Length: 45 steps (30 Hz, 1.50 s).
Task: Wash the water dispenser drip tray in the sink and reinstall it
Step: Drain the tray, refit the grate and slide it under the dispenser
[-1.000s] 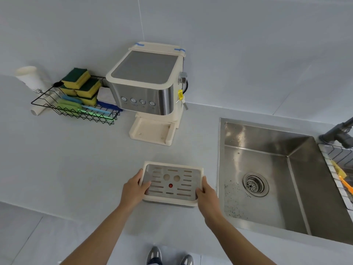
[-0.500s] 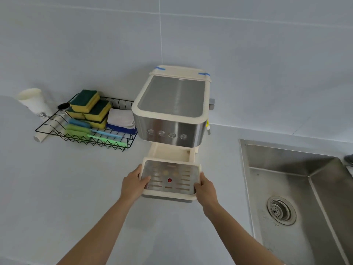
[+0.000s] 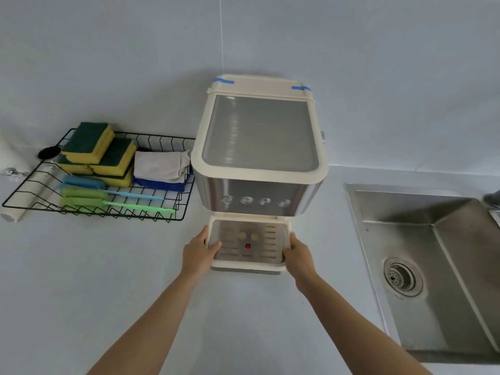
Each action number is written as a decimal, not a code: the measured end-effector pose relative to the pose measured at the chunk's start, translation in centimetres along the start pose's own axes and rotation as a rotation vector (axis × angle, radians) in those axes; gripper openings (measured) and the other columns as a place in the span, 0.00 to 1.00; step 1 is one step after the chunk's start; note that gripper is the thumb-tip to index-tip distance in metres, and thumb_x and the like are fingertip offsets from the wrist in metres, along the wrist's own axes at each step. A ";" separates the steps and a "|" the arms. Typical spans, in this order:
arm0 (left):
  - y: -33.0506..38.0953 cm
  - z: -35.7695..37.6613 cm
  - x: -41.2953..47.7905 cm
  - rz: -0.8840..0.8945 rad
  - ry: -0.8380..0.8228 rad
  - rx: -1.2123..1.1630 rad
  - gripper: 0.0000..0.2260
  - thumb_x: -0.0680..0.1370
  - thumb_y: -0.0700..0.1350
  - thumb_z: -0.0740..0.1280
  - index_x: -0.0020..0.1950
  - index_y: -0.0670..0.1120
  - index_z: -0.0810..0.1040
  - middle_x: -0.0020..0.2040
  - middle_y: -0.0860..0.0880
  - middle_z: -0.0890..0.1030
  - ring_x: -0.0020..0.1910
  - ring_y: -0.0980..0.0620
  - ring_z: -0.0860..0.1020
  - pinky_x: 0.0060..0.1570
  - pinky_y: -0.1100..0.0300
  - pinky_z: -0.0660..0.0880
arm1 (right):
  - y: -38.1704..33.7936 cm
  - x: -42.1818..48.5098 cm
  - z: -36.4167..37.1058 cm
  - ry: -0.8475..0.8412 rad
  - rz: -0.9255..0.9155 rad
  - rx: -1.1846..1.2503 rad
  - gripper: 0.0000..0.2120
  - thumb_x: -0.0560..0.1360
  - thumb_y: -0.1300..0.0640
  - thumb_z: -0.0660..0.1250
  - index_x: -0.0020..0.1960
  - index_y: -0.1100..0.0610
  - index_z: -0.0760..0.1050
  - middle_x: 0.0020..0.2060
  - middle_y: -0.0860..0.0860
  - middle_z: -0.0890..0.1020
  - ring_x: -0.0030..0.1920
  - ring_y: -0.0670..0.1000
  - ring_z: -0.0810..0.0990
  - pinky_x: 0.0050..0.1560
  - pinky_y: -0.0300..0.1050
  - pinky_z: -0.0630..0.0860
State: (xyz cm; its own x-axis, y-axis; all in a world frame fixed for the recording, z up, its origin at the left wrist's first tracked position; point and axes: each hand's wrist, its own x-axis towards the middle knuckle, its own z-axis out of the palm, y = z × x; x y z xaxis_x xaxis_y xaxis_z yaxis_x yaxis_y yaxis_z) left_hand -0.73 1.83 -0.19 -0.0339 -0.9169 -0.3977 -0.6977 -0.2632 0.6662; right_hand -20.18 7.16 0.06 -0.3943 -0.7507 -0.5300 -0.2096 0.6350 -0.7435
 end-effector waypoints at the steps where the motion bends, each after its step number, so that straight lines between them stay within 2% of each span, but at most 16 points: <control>1: 0.0 0.1 0.3 0.000 -0.002 -0.001 0.21 0.76 0.45 0.64 0.68 0.40 0.68 0.58 0.37 0.79 0.57 0.39 0.77 0.61 0.47 0.71 | 0.0 0.1 0.1 0.000 -0.001 0.000 0.19 0.77 0.65 0.49 0.62 0.56 0.71 0.52 0.55 0.79 0.56 0.58 0.77 0.59 0.52 0.76; 3: 0.0 0.1 0.8 -0.001 -0.006 -0.006 0.22 0.77 0.46 0.64 0.69 0.42 0.66 0.60 0.37 0.78 0.59 0.39 0.77 0.62 0.47 0.71 | 0.0 0.3 0.1 0.002 0.005 0.000 0.18 0.76 0.67 0.49 0.58 0.57 0.73 0.50 0.55 0.80 0.54 0.58 0.77 0.58 0.54 0.77; 6: 0.0 0.2 1.5 0.006 -0.010 0.014 0.23 0.76 0.46 0.64 0.70 0.42 0.66 0.60 0.37 0.78 0.59 0.39 0.76 0.61 0.48 0.71 | -0.1 0.8 0.1 0.005 0.006 0.011 0.18 0.75 0.68 0.50 0.56 0.59 0.73 0.50 0.57 0.80 0.52 0.58 0.78 0.57 0.55 0.77; 12: 0.4 0.1 2.9 0.022 0.001 0.030 0.25 0.77 0.47 0.63 0.71 0.42 0.64 0.62 0.39 0.77 0.61 0.40 0.75 0.62 0.50 0.70 | -0.6 2.3 0.0 0.005 -0.023 0.020 0.19 0.74 0.69 0.50 0.56 0.56 0.73 0.44 0.50 0.78 0.47 0.53 0.76 0.45 0.42 0.74; 16: 0.6 0.2 3.7 0.059 0.021 0.044 0.18 0.76 0.47 0.64 0.61 0.37 0.72 0.53 0.37 0.81 0.54 0.38 0.78 0.55 0.50 0.72 | -0.9 3.2 0.0 0.004 -0.025 -0.007 0.19 0.75 0.68 0.50 0.61 0.58 0.70 0.49 0.53 0.78 0.49 0.54 0.75 0.44 0.41 0.72; 19: 0.7 0.2 4.2 0.064 0.025 0.036 0.13 0.76 0.47 0.64 0.52 0.38 0.74 0.46 0.36 0.82 0.48 0.39 0.79 0.49 0.52 0.72 | -1.1 3.8 0.0 -0.005 -0.035 -0.036 0.17 0.75 0.68 0.50 0.59 0.60 0.70 0.48 0.53 0.77 0.47 0.54 0.74 0.34 0.35 0.69; 21: 0.7 0.3 4.6 0.061 0.036 0.049 0.12 0.76 0.47 0.64 0.48 0.38 0.73 0.45 0.35 0.81 0.45 0.40 0.78 0.44 0.54 0.70 | -1.2 4.2 -0.1 -0.009 -0.038 -0.045 0.16 0.75 0.68 0.51 0.59 0.60 0.70 0.47 0.53 0.77 0.47 0.53 0.74 0.33 0.34 0.68; 23: 0.7 0.4 4.8 0.063 0.043 0.050 0.12 0.75 0.47 0.65 0.47 0.37 0.73 0.45 0.34 0.81 0.43 0.40 0.77 0.43 0.54 0.70 | -1.2 4.6 -0.1 -0.015 -0.037 -0.045 0.18 0.75 0.68 0.51 0.61 0.60 0.69 0.49 0.54 0.77 0.48 0.54 0.74 0.35 0.37 0.70; 25: 0.5 0.5 4.9 0.069 0.038 0.033 0.12 0.75 0.47 0.65 0.49 0.38 0.74 0.45 0.35 0.81 0.44 0.39 0.79 0.46 0.52 0.72 | -1.2 4.8 -0.1 -0.024 -0.036 -0.050 0.19 0.75 0.68 0.50 0.63 0.60 0.68 0.51 0.56 0.77 0.50 0.55 0.74 0.38 0.39 0.72; 30: 0.2 0.6 4.9 0.089 0.038 0.012 0.12 0.75 0.47 0.65 0.50 0.39 0.74 0.44 0.37 0.82 0.46 0.40 0.79 0.47 0.53 0.72 | -0.9 5.0 -0.2 -0.060 -0.047 -0.054 0.20 0.76 0.66 0.51 0.67 0.60 0.65 0.55 0.57 0.77 0.50 0.54 0.73 0.37 0.37 0.70; 34: 0.2 0.5 4.7 0.086 0.036 -0.013 0.15 0.76 0.47 0.64 0.58 0.41 0.74 0.48 0.42 0.82 0.49 0.42 0.78 0.45 0.58 0.69 | -0.9 5.0 -0.4 -0.101 -0.049 -0.050 0.18 0.76 0.66 0.51 0.65 0.59 0.64 0.50 0.54 0.75 0.48 0.53 0.73 0.35 0.36 0.69; 36: 0.2 0.4 4.8 0.082 0.023 -0.014 0.18 0.76 0.48 0.64 0.62 0.41 0.73 0.52 0.43 0.81 0.52 0.43 0.78 0.47 0.58 0.70 | -0.9 4.8 -0.5 -0.121 -0.050 -0.053 0.18 0.77 0.66 0.51 0.66 0.59 0.63 0.52 0.55 0.75 0.50 0.53 0.73 0.36 0.36 0.70; 40: 0.3 0.2 4.8 0.064 -0.015 -0.005 0.22 0.77 0.49 0.63 0.67 0.41 0.69 0.60 0.39 0.79 0.59 0.40 0.75 0.59 0.50 0.71 | -1.1 4.6 -0.6 -0.149 -0.061 -0.067 0.21 0.78 0.65 0.51 0.70 0.59 0.59 0.60 0.57 0.74 0.55 0.54 0.72 0.51 0.42 0.72; 45: 0.5 0.0 4.8 0.071 -0.040 0.032 0.23 0.77 0.49 0.62 0.70 0.42 0.65 0.62 0.39 0.77 0.62 0.39 0.74 0.62 0.49 0.70 | -1.4 4.2 -0.6 -0.149 -0.095 -0.145 0.20 0.79 0.63 0.51 0.70 0.60 0.54 0.62 0.60 0.72 0.54 0.54 0.71 0.57 0.48 0.71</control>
State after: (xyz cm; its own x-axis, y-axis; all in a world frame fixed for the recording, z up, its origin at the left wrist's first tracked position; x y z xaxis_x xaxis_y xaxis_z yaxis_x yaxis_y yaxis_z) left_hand -1.27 -2.72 -1.80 -0.1128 -0.9200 -0.3754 -0.7147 -0.1874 0.6738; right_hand -22.02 3.23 -0.84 -0.2327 -0.8202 -0.5227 -0.3702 0.5717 -0.7322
